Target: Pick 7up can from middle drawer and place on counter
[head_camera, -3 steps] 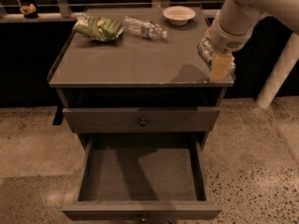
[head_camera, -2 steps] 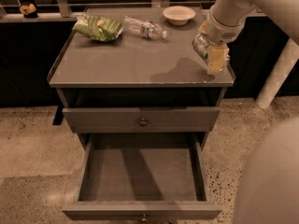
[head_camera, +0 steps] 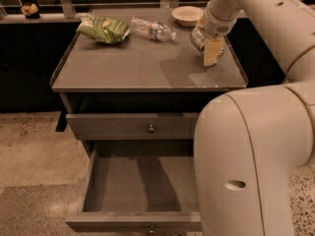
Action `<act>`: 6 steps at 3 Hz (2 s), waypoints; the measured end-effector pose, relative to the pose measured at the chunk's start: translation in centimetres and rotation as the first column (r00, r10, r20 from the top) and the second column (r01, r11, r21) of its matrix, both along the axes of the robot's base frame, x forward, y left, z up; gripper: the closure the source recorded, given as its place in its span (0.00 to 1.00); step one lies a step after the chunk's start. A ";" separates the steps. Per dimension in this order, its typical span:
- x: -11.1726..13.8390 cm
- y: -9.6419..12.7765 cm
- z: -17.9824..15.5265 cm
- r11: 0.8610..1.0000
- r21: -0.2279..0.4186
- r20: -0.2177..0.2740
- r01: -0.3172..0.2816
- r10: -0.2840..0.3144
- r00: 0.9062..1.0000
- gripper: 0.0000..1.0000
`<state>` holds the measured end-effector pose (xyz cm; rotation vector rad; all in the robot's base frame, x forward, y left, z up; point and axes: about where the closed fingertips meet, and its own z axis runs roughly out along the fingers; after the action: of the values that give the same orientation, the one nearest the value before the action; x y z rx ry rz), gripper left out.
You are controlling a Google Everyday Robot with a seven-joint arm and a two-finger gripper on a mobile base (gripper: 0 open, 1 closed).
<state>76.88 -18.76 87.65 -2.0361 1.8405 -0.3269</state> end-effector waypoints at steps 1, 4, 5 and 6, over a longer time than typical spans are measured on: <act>0.4 0.1 0.0 1.000 0.000 0.005 -0.001 0.001 1.000 1.00; 0.4 0.1 -0.1 1.000 0.000 0.004 -0.002 0.002 1.000 0.37; 0.4 0.1 -0.1 1.000 0.000 0.004 -0.002 0.002 1.000 0.13; 0.4 0.1 -0.1 1.000 0.000 0.004 -0.002 0.002 1.000 0.00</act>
Offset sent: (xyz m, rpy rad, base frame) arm 0.0038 0.0013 -0.0003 0.0000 -0.0045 0.0015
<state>77.27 -18.61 87.58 -2.0355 1.8364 -0.3303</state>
